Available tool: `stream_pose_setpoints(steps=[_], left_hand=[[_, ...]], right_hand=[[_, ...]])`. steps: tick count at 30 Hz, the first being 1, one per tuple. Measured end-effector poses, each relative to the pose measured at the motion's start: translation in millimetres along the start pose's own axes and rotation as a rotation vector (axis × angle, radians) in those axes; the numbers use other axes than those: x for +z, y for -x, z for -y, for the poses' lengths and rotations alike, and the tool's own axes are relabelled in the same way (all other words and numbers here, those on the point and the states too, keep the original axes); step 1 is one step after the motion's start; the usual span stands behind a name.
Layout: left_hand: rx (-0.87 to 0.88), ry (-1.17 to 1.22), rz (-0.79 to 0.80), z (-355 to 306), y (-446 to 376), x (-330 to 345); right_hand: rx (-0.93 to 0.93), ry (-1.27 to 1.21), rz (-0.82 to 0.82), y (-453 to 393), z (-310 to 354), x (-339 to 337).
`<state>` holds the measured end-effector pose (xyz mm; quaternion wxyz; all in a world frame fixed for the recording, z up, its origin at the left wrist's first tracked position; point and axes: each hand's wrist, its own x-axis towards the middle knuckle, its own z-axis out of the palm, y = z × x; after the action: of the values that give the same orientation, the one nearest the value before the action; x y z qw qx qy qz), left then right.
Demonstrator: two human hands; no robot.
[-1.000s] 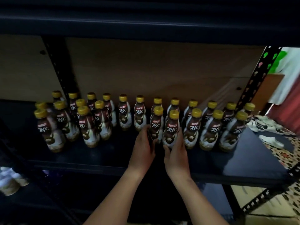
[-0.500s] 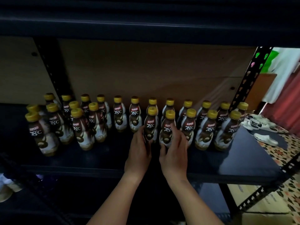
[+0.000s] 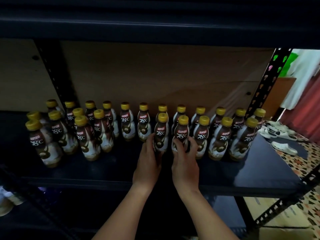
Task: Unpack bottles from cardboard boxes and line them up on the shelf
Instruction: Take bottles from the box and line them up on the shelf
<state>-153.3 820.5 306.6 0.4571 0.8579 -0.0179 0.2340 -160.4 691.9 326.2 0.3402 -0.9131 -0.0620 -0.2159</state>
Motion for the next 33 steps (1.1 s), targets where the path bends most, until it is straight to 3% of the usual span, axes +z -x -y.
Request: stream_pose_setpoints(steps=[6,14,21,24,33], left_hand=[[-0.01,-0.003,-0.001,0.9,0.5,1.1],[-0.009,0.006,0.003,0.5,3.0,-0.1],[0.028,0.045,0.013,0.4,-0.6,-1.0],[0.036,0.044,0.008,-0.6,-0.5,-1.3],[0.026,0.017,-0.001,2.2,0.6,0.4]], right_hand=[[-0.004,0.02,0.034,1.8,-3.0,0.1],[-0.056,0.161,-0.051,3.3,-1.9,5.8],[-0.28,0.195,-0.194,-14.5,-4.0,1.0],[-0.335,0.195,-0.177,-24.7,-5.2,-2.7],[-0.262,0.144,-0.102,-23.8,2.1,-8.1]])
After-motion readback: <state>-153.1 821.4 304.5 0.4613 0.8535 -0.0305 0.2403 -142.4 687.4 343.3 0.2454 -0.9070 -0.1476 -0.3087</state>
